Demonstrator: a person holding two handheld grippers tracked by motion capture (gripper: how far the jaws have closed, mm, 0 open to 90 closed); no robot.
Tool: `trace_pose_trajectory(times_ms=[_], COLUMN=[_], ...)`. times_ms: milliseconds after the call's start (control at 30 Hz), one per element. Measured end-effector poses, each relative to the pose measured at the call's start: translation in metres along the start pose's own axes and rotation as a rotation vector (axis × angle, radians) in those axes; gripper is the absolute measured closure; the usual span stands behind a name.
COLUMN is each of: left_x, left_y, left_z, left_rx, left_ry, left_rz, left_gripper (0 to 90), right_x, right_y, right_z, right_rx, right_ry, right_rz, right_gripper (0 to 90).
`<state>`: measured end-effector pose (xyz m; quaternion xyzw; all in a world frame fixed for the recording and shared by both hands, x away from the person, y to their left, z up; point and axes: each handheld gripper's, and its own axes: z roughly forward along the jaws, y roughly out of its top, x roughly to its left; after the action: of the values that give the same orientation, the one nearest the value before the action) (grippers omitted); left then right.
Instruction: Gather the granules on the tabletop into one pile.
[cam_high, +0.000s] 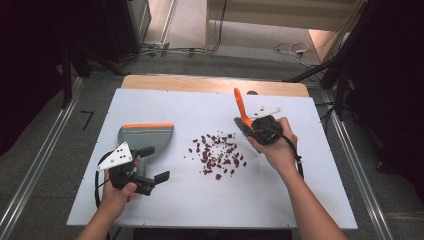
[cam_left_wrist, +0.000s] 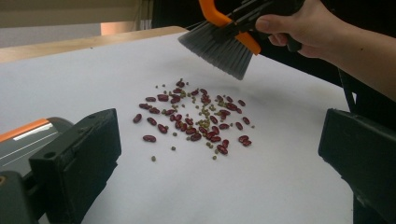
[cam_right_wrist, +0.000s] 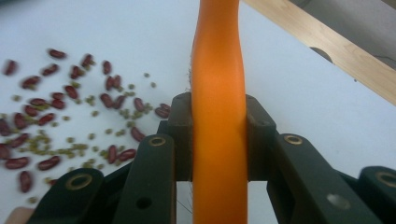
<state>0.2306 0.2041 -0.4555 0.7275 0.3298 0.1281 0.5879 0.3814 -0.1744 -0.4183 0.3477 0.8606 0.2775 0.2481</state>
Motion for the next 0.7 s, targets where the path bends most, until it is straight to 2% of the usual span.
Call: trace_pose_trajectory(times_ms=[100,133,200,333,367,400,433,467,500,533,567,600,700], left_x=[0.0,-0.001,-0.001,-0.002,-0.002,-0.002,-0.001,-0.001,-0.001,-0.001,-0.001,0.0,0.0], left_y=[-0.001,-0.001,-0.001,-0.002,-0.002,-0.003,-0.003,-0.003,-0.003,-0.003,-0.003,-0.003,-0.004], left_z=[0.001,0.001,0.002,0.002,0.002,0.002,0.001,0.001,0.0,0.0,0.0,-0.001,-0.001], left_rx=[0.006,0.01,0.013,0.017,0.016,0.015,0.015,0.016,0.016,0.016,0.013,0.015,0.013], left_ry=[0.003,0.003,0.002,0.0,-0.001,-0.001,0.0,0.001,0.003,0.002,0.0,0.003,0.004], left_rz=[0.001,0.004,0.008,0.006,0.004,0.002,0.0,-0.002,-0.001,-0.001,-0.004,-0.004,-0.008], left_gripper=[0.0,0.0,0.0,0.0,0.0,0.0,0.0,0.0,0.0,0.0,0.0,0.0,0.0], right_x=[0.007,0.009,0.013,0.018,0.019,0.019,0.02,0.024,0.024,0.028,0.028,0.033,0.037], right_y=[0.009,0.012,0.018,0.027,0.031,0.031,0.034,0.04,0.04,0.043,0.043,0.045,0.046], right_z=[0.014,0.019,0.027,0.046,0.054,0.054,0.057,0.064,0.064,0.069,0.069,0.073,0.074], right_rx=[0.052,0.06,0.077,0.107,0.118,0.118,0.124,0.142,0.142,0.151,0.151,0.155,0.176], right_ry=[-0.044,-0.059,-0.079,-0.091,-0.094,-0.094,-0.088,-0.077,-0.077,-0.047,-0.047,-0.005,0.045], right_rz=[-0.056,-0.086,-0.111,-0.143,-0.181,-0.181,-0.192,-0.223,-0.223,-0.236,-0.236,-0.232,-0.214], right_gripper=[68.7,68.7,68.7,68.7,68.7,68.7,68.7,68.7,68.7,68.7,68.7,68.8,68.6])
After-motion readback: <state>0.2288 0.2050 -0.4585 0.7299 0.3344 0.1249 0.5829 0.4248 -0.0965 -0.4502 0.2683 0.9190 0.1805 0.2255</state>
